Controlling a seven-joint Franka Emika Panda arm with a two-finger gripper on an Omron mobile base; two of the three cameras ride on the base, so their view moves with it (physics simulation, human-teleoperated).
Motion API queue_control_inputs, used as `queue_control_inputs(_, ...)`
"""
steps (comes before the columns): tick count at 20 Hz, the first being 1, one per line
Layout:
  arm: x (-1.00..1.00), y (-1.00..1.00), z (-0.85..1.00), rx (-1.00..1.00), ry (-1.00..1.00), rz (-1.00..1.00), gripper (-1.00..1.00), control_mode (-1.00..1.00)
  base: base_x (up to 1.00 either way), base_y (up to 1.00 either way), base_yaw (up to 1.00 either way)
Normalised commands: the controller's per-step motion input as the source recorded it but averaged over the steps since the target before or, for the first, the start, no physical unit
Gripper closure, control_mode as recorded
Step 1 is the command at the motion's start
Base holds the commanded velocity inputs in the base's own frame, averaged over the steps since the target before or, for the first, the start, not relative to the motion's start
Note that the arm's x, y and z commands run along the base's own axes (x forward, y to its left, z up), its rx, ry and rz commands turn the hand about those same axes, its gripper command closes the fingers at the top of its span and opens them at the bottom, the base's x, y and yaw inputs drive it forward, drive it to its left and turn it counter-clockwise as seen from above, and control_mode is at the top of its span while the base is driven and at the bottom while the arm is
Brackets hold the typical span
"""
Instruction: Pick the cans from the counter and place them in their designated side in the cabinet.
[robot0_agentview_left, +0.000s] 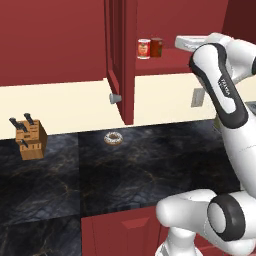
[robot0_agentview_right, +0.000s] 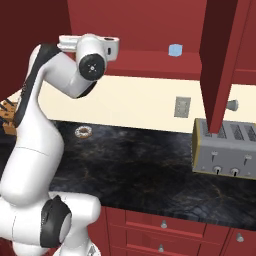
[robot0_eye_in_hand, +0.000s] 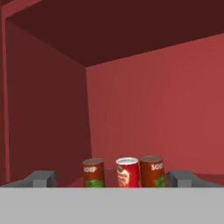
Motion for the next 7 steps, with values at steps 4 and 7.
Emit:
queue_control_inputs(4,-0.42,0.0,0.0,0.0,0.0,0.02,-1.0,-1.0,0.0,0.0,0.0)
queue_control_inputs(7,-0.5,0.0,0.0,0.0,0.0,0.0,-1.0,-1.0,0.0,0.0,0.0)
